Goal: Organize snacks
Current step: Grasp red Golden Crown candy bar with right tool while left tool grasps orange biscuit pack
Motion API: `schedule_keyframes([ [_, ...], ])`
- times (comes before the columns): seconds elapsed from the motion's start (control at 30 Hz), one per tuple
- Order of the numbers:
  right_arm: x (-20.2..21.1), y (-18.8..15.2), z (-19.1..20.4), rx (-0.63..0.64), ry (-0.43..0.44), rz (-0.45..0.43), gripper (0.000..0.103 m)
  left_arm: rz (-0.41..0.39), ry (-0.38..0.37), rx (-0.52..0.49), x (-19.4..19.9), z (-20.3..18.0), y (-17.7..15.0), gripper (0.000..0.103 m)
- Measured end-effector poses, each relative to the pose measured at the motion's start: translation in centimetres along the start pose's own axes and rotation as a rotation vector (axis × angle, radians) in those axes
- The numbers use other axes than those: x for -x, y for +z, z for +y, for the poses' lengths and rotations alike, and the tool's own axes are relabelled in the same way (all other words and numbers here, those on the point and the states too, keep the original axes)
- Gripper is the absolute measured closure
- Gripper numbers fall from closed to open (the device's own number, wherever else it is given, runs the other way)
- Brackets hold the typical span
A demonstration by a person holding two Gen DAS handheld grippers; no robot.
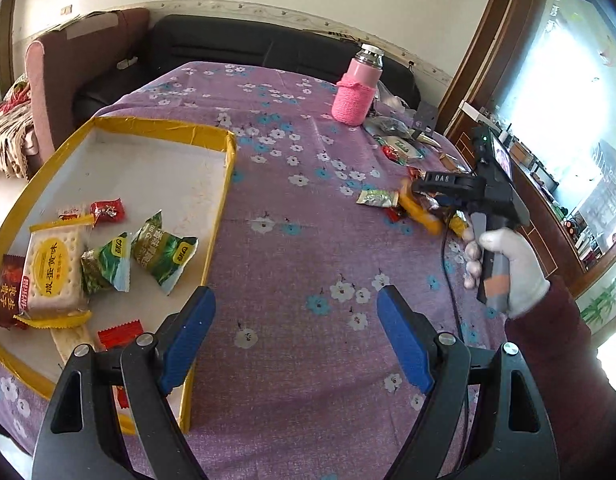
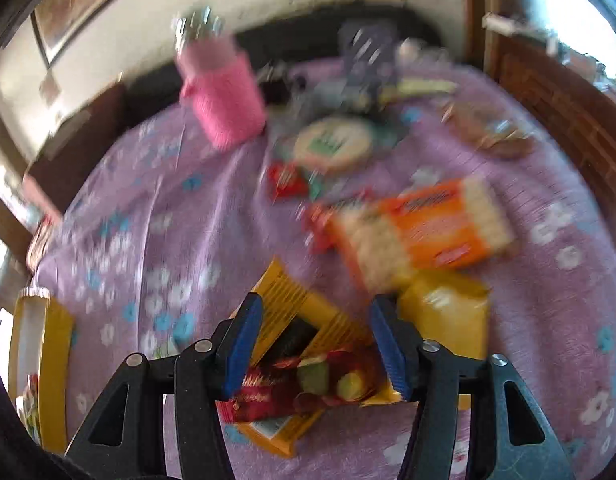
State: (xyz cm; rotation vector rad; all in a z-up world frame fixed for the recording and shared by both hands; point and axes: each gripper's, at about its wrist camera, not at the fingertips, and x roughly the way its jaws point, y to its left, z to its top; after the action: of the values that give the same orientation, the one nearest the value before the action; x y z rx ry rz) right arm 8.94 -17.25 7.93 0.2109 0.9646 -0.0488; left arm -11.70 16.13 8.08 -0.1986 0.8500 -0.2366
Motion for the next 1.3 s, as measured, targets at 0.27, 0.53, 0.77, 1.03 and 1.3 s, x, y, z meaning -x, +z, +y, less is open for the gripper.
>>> schedule_keyframes([
  [0.27,3.9,-5.7,5.3,0.301,0.291,0.147,0.053,0.03,-0.044,0.003,-1.1,-0.3,-0.2,0.02],
  [0.53,6.8,-8.0,1.4,0.158,0.237,0.049,0.046,0.029,-0.059,0.0,-1.1,-0.5,-0.4,0.02],
  [0.77,5.3,-11.4,1.9,0.074,0.275,0.15,0.046,0.058,-0.058,0.008,-2.4,-0.8,-0.7,0.02],
  [1.03,4.4,-12.8,6.5,0.218,0.039,0.036,0.077,0.01,0.004,-0.037,-1.6,-1.5,0.3,0.02],
  [1.3,6.3,-11.8,1.3,0.114,0.122,-0.015,0.077,0.07,-0.036,-0.103,-4.0,-4.2,2.7,0.02],
])
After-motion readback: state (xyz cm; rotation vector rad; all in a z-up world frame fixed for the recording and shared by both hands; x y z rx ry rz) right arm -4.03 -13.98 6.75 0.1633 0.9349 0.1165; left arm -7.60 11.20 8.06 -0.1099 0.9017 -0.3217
